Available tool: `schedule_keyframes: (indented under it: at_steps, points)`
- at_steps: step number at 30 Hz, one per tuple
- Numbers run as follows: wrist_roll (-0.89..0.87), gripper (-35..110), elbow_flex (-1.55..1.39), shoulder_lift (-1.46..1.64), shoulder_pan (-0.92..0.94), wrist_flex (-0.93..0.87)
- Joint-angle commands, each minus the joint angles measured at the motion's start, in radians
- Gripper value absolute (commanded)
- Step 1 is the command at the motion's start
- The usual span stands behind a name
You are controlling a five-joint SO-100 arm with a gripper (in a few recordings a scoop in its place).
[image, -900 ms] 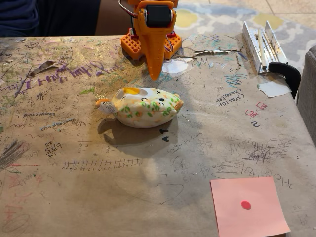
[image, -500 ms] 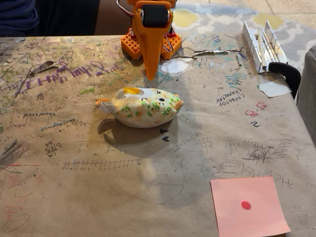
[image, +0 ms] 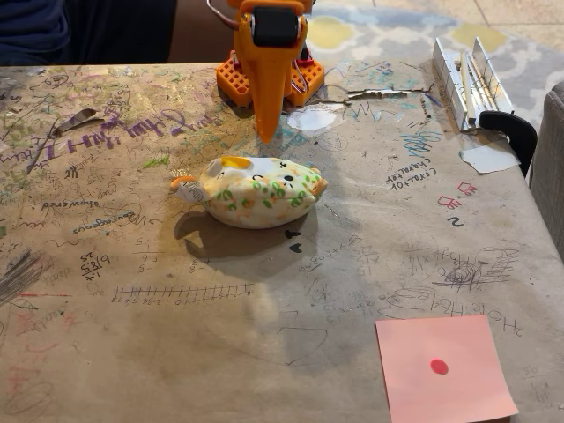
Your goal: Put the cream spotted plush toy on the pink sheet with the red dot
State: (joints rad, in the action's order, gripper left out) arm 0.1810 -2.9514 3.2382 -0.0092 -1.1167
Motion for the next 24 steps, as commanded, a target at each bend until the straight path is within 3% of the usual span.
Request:
schedule_keyframes:
  at_steps: [1,5,9,16,24]
  points:
    - [0.032,0,0.261,-0.319,-0.018,0.029]
    - [0.087,1,0.502,-0.647,0.015,0.023]
    - [0.118,30,0.657,-0.919,0.043,-0.112]
    - [0.160,45,0.537,-0.916,0.110,-0.132]
    - [0.219,45,0.390,-0.951,0.160,-0.008]
